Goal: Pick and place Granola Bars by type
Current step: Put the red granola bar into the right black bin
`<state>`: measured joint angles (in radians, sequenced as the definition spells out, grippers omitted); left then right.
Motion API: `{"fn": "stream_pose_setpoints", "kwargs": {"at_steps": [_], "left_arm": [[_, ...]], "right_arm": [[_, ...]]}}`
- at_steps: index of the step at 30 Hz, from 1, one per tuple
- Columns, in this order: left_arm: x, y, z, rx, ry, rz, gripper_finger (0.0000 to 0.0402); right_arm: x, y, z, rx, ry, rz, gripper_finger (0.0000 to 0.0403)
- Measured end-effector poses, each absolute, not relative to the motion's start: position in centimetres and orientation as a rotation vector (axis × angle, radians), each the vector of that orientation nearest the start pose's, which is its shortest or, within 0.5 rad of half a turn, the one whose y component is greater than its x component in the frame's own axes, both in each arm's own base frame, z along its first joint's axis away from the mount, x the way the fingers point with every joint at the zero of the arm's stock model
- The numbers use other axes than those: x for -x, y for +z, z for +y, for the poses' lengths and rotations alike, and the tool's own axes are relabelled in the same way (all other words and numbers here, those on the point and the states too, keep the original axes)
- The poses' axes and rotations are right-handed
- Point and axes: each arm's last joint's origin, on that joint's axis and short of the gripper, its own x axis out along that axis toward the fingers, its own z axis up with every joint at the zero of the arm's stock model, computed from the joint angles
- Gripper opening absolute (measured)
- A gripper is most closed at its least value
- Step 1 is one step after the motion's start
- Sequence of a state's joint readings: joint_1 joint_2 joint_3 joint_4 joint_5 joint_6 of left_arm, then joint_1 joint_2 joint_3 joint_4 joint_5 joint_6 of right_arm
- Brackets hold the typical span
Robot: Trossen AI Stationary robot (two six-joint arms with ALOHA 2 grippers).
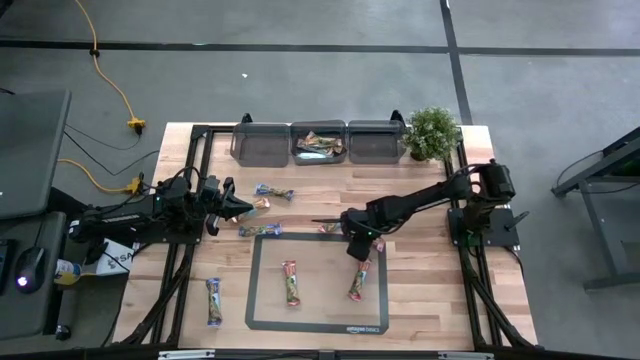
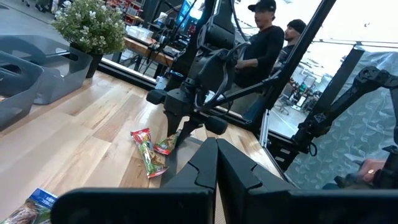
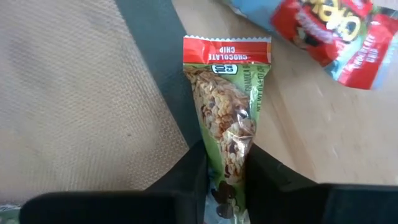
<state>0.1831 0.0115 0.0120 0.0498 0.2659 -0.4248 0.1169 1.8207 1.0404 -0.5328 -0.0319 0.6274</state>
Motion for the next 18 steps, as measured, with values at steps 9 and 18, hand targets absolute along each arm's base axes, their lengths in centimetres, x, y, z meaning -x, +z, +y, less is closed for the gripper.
{"fn": "stream_pose_setpoints", "kwargs": {"at_steps": [9, 18], "left_arm": [[-9.6, 17.1, 1.0, 0.413, -0.093, -0.030, 0.0001], [-9.6, 17.1, 1.0, 0.413, -0.094, -0.030, 0.0001]], "right_arm": [[-33.5, 16.4, 4.3, -0.510, -0.184, 1.229, 0.0063], [-34.5, 20.2, 3.7, -0.487, -0.115, 1.049, 0.0053]]}}
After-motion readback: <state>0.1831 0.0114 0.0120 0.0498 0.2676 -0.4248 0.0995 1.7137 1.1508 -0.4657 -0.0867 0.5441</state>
